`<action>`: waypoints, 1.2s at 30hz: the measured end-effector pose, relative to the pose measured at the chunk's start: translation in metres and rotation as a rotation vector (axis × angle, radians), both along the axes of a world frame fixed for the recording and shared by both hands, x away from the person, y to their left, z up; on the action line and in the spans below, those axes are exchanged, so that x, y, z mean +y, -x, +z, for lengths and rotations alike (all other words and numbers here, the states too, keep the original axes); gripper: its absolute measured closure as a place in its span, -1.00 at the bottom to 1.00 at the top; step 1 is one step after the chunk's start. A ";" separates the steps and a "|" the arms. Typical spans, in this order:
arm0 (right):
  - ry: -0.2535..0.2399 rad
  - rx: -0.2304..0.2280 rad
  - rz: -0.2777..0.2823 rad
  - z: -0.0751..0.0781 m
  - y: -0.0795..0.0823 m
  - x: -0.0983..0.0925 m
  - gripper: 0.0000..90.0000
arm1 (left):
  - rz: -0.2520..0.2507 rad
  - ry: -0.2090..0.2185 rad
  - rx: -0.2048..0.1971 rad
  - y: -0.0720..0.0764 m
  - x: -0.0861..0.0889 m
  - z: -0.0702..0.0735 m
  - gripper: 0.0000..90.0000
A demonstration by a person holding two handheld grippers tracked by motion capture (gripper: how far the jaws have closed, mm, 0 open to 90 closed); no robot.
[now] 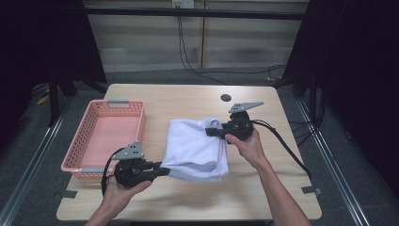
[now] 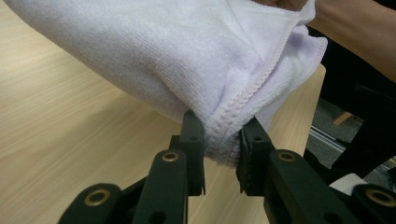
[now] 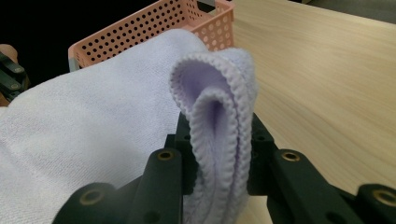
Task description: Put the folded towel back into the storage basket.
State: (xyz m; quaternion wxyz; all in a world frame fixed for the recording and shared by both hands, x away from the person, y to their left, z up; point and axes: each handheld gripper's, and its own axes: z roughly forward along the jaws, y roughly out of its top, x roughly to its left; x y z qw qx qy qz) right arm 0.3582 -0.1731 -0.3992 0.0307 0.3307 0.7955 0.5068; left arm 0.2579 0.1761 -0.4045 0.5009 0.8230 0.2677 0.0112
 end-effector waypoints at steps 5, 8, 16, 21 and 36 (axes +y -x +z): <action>-0.020 -0.014 0.028 0.008 -0.009 0.012 0.61 | 0.028 0.011 -0.004 0.000 0.012 0.006 0.67; -0.020 -0.008 0.043 0.010 -0.013 0.018 0.61 | 0.040 0.012 -0.016 0.000 0.019 0.011 0.67; -0.013 -0.032 0.070 0.023 -0.025 0.037 0.61 | 0.080 0.039 -0.034 -0.002 0.037 0.023 0.67; -0.023 -0.035 0.092 0.029 -0.032 0.051 0.62 | 0.106 0.044 -0.040 -0.002 0.049 0.026 0.67; -0.022 -0.038 0.147 0.039 -0.054 0.092 0.62 | 0.188 0.060 -0.048 -0.004 0.082 0.035 0.67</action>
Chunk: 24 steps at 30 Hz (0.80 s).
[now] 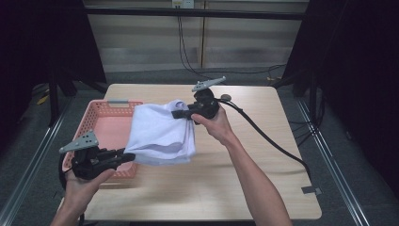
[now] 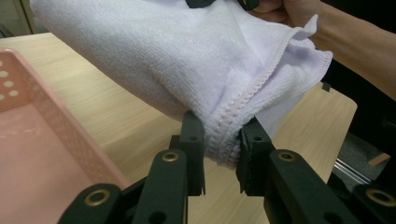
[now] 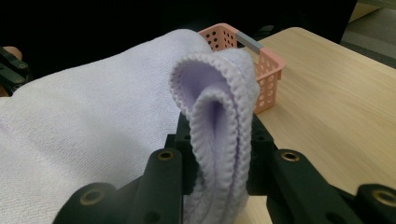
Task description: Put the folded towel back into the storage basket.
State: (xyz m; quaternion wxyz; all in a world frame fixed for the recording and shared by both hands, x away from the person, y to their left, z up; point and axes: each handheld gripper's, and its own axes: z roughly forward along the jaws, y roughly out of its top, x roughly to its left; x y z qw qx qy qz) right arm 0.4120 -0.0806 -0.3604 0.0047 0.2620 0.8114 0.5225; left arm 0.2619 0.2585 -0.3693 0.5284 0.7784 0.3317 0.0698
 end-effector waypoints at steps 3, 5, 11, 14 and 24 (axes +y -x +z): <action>-0.006 0.000 0.008 0.002 -0.004 0.008 0.62 | 0.019 0.009 -0.001 0.000 0.007 0.001 0.67; -0.010 0.000 0.012 0.004 -0.005 0.012 0.62 | 0.028 0.007 -0.001 -0.001 0.012 0.001 0.67; -0.023 0.001 0.022 0.006 -0.014 0.026 0.62 | 0.051 0.008 0.001 -0.003 0.023 0.002 0.67; -0.027 0.004 0.028 0.006 -0.018 0.033 0.62 | 0.062 0.001 -0.002 -0.004 0.030 0.002 0.67; -0.017 0.006 0.058 0.009 -0.034 0.069 0.62 | 0.130 0.010 0.010 -0.007 0.059 -0.003 0.67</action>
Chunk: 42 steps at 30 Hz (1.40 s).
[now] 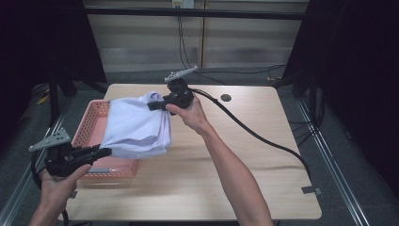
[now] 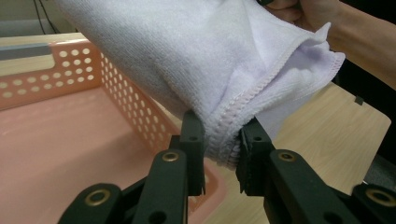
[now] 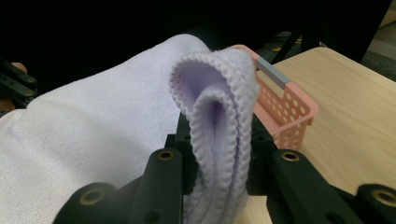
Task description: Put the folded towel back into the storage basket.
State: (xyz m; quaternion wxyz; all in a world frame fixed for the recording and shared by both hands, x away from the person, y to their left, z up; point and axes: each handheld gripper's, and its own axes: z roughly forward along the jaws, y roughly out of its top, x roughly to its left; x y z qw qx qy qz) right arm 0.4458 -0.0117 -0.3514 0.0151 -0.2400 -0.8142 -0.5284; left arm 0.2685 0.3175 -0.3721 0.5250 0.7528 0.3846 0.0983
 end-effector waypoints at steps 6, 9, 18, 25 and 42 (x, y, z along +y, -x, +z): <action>0.000 0.004 0.001 0.001 -0.008 0.023 0.62 | 0.042 0.021 -0.001 -0.002 0.017 0.000 0.67; 0.001 0.006 0.008 0.001 -0.012 0.032 0.62 | 0.061 0.025 0.009 -0.002 0.027 -0.002 0.67; -0.008 0.026 0.006 -0.002 -0.023 0.056 0.62 | 0.111 0.039 0.024 -0.009 0.047 -0.004 0.67; -0.008 0.033 -0.001 -0.006 -0.023 0.071 0.62 | 0.138 0.044 0.032 -0.008 0.063 -0.009 0.67; 0.010 0.043 0.002 -0.021 -0.017 0.110 0.61 | 0.223 0.076 0.063 -0.003 0.100 -0.023 0.68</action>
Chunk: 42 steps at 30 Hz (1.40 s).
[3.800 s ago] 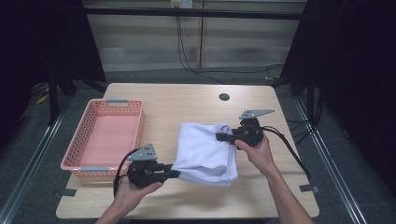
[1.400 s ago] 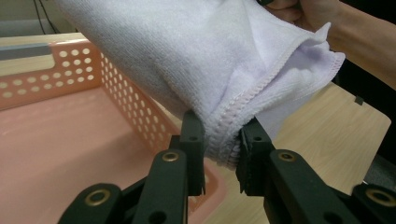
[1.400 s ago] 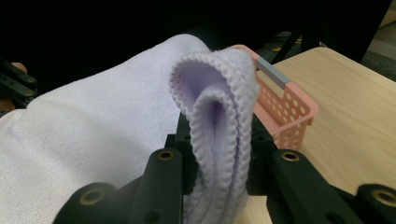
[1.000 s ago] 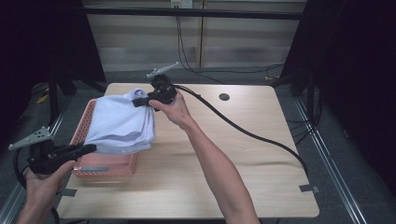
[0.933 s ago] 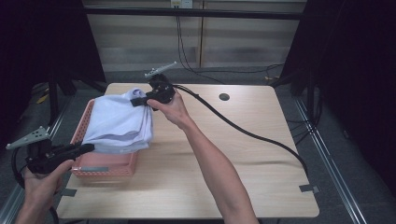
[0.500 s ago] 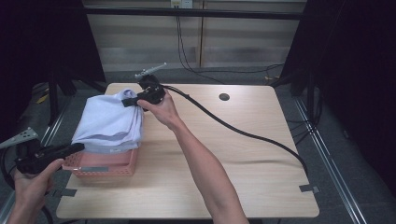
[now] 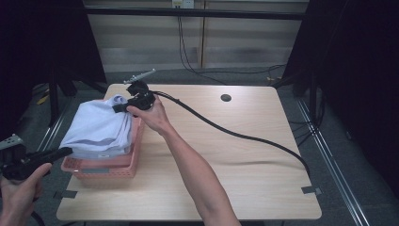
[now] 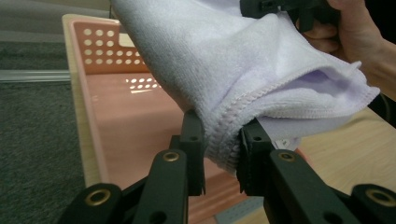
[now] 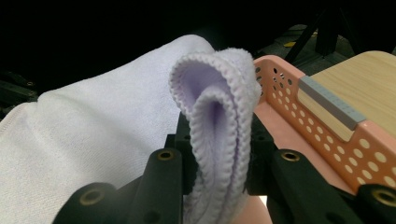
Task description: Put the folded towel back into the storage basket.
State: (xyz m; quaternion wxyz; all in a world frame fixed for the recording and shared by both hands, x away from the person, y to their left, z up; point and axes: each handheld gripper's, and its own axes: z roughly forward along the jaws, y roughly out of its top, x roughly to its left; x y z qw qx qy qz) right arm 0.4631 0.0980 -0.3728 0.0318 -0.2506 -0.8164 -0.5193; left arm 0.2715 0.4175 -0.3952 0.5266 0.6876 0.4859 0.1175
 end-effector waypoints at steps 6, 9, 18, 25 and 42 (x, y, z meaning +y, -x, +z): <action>0.015 0.022 -0.004 -0.015 0.000 0.008 0.61 | 0.020 0.001 0.029 -0.002 0.007 -0.013 0.68; 0.017 0.031 -0.014 -0.022 -0.001 0.010 0.61 | 0.032 -0.017 0.044 -0.005 0.008 -0.018 0.68; 0.042 0.066 -0.049 -0.044 -0.009 0.011 0.48 | 0.025 -0.071 0.106 -0.019 0.000 -0.039 0.65; 0.046 0.068 -0.104 -0.051 -0.013 -0.002 -0.02 | 0.020 -0.101 0.100 -0.011 -0.003 -0.037 0.24; -0.020 -0.026 -0.041 -0.027 0.013 -0.047 -0.06 | -0.050 -0.113 0.006 0.003 -0.056 -0.013 0.09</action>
